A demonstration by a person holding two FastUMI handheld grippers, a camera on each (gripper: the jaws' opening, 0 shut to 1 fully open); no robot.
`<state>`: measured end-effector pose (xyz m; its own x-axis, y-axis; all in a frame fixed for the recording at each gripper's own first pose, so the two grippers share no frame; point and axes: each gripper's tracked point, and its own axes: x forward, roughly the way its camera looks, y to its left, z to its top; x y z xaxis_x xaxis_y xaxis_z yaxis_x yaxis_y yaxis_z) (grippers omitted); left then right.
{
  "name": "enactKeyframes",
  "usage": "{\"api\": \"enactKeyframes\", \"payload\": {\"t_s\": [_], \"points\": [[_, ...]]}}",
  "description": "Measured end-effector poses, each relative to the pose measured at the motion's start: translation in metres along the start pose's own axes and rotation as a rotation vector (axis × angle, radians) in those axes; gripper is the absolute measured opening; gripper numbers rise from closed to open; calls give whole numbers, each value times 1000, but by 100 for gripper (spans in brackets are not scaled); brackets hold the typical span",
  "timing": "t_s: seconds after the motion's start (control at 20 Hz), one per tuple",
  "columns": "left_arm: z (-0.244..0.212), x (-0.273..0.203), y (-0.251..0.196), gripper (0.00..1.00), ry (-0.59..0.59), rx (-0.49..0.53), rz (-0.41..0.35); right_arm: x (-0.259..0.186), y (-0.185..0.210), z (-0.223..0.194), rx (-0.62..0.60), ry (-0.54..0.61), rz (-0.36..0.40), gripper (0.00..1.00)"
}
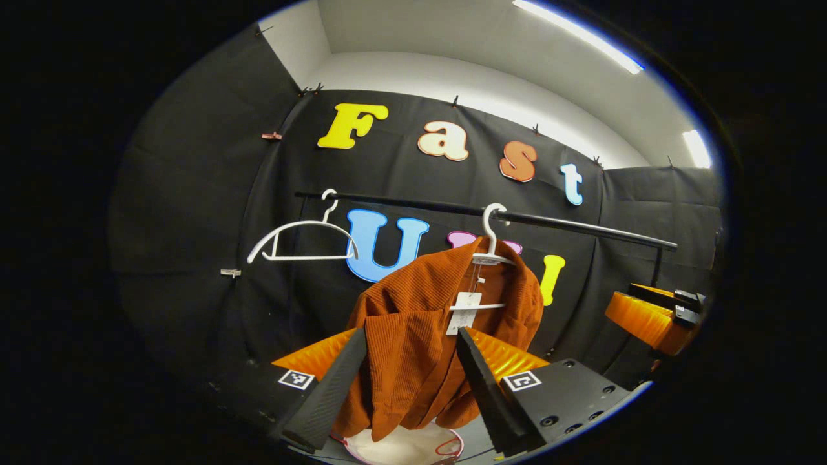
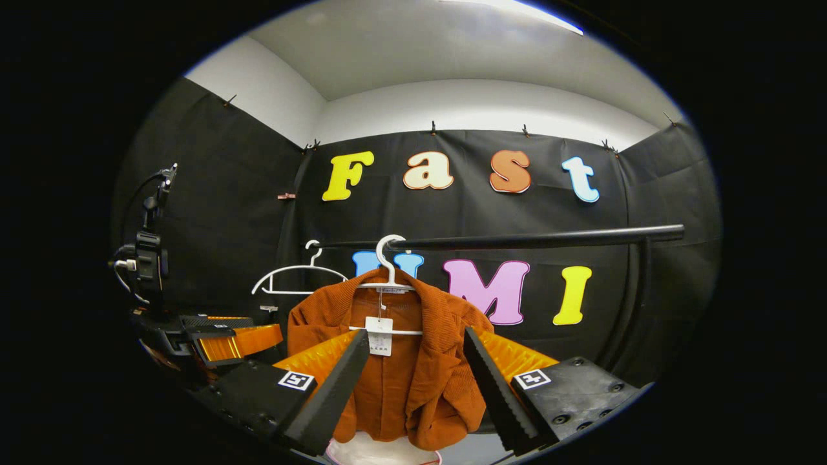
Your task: Grasp the clothes on the hanger with both hands and then place them into the laundry hamper below.
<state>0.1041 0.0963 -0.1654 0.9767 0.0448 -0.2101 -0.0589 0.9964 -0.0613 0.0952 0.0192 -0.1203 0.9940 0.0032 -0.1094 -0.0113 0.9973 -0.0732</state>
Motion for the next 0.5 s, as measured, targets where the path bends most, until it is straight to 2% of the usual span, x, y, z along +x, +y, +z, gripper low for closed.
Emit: {"api": "enactKeyframes", "payload": {"t_s": [0.2, 0.35, 0.5], "points": [[-40, 47, 22, 90, 62, -62, 54, 41, -9, -46, 4, 63, 58, 96], [-59, 73, 28, 90, 91, -92, 52, 59, -17, -78, 20, 121, 88, 96], [-67, 89, 29, 90, 95, -95, 39, 75, -31, -101, 33, 163, 86, 96]]}}
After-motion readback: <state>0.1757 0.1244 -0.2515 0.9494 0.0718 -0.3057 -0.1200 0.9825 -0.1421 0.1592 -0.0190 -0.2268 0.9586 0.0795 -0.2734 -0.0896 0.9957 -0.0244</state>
